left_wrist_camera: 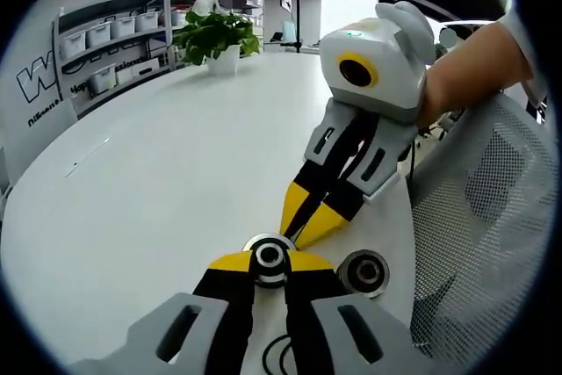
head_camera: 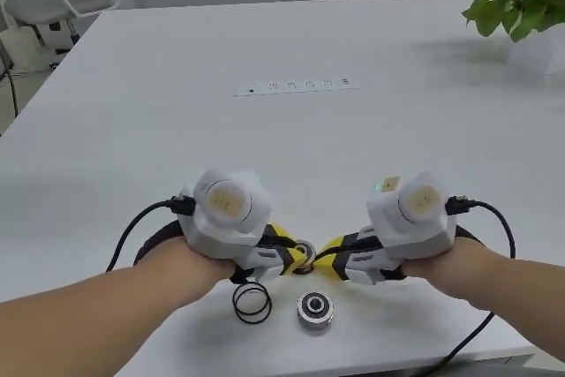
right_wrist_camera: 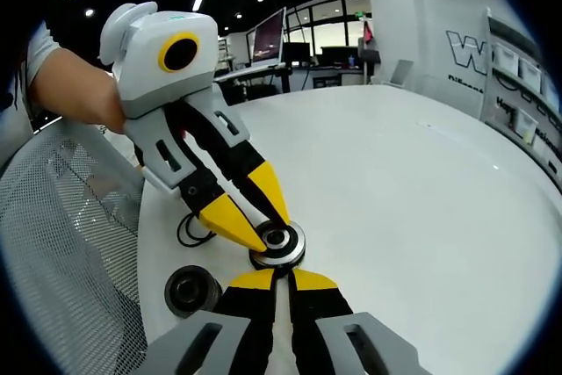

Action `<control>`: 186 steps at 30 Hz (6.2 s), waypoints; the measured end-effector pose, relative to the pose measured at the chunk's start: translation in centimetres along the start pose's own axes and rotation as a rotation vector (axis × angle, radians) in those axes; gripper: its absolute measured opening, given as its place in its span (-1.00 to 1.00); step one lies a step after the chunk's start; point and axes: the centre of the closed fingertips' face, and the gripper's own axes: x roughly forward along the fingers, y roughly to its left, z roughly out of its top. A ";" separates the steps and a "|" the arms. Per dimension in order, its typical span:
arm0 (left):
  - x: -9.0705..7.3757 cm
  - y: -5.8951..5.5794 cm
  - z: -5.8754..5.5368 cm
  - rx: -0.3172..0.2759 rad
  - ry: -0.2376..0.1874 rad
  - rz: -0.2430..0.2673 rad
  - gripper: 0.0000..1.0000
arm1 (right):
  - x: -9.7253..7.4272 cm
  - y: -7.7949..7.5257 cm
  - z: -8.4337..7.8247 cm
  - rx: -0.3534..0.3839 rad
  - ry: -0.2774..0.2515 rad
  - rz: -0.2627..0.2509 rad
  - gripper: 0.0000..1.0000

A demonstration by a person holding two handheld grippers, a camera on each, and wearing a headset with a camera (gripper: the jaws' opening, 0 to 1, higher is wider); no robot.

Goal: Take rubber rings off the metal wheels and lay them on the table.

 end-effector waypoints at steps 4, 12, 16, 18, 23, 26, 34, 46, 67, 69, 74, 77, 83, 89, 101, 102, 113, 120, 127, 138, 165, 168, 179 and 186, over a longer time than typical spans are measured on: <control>0.0 0.0 0.0 -0.001 -0.002 0.000 -0.86 | 0.0 -0.1 0.0 0.011 0.003 -0.002 -1.00; 0.0 0.0 0.0 0.003 -0.002 -0.001 -0.86 | -0.2 -0.4 0.1 0.096 0.004 0.000 -1.00; 0.0 -0.1 0.0 0.004 -0.002 -0.003 -0.86 | -0.4 -0.4 0.1 0.142 0.001 0.007 -1.00; 0.0 -0.1 0.0 0.004 -0.001 -0.004 -0.86 | -0.5 -0.3 0.1 0.167 0.000 0.013 -1.00; 0.0 0.0 0.0 0.002 -0.002 -0.003 -0.86 | -0.6 -0.4 0.2 0.193 -0.008 0.015 -1.00; 0.1 0.0 0.1 0.000 -0.004 -0.001 -0.86 | -0.5 -0.6 0.2 0.227 -0.015 0.011 -1.00; 0.1 -0.1 0.1 -0.002 -0.004 0.007 -0.86 | -0.8 -1.4 0.8 0.349 -0.077 -0.003 -1.00; 0.1 0.0 0.1 -0.003 -0.005 0.016 -0.86 | -0.8 -1.1 1.4 0.384 -0.110 0.017 -1.00; 0.1 0.1 0.1 -0.007 -0.009 0.018 -0.86 | -0.5 -0.1 2.0 0.330 -0.106 0.037 -1.00; 0.1 0.1 0.1 -0.007 -0.009 0.019 -0.86 | -0.5 -0.2 2.0 0.332 -0.108 0.038 -1.00; 0.1 0.0 0.1 -0.004 -0.010 0.019 -0.86 | -0.6 -0.2 1.9 0.340 -0.116 0.042 -1.00; 0.1 0.0 0.1 -0.003 -0.010 0.018 -0.86 | -0.5 -0.2 1.9 0.340 -0.116 0.044 -1.00; 0.1 0.0 0.1 -0.002 -0.010 0.016 -0.86 | -0.5 -0.2 2.0 0.337 -0.118 0.048 -1.00; 0.1 0.0 0.1 -0.004 -0.012 0.015 -0.86 | -0.5 -0.1 2.1 0.337 -0.125 0.052 -1.00; 0.1 0.0 0.1 -0.005 -0.015 0.020 -0.86 | -0.5 0.3 2.7 0.334 -0.153 0.072 -1.00; 0.1 0.0 0.1 -0.005 -0.015 0.021 -0.86 | -0.5 0.2 2.6 0.334 -0.150 0.070 -1.00; 0.1 0.0 0.2 0.007 -0.021 0.023 -0.86 | -0.7 -0.2 2.3 0.324 -0.148 0.055 -1.00; 0.0 -0.1 0.2 -0.036 -0.018 -0.002 -0.82 | -0.8 -0.3 2.4 0.330 -0.152 0.056 -1.00; -0.7 -0.1 0.0 -0.022 -0.010 -0.014 -0.75 | -0.9 -0.3 2.5 0.347 -0.163 0.062 -1.00; -3.0 -0.7 -0.3 0.005 -0.039 -0.047 -0.54 | -1.0 -0.2 2.9 0.374 -0.183 0.087 -1.00; -10.5 -1.2 1.5 -0.023 -0.167 -0.019 -0.07 | -1.0 1.3 4.0 0.388 -0.203 0.139 -1.00; -11.3 -1.3 1.4 -0.013 -0.169 -0.011 -0.03 | -1.0 1.9 4.4 0.385 -0.205 0.152 -1.00; -13.4 -1.3 0.5 -0.048 -0.187 0.019 0.08 | -0.7 3.3 5.3 0.377 -0.202 0.203 -1.00; -14.4 -1.1 0.0 -0.058 -0.189 0.040 0.13 | -0.3 4.0 5.6 0.371 -0.191 0.232 -1.00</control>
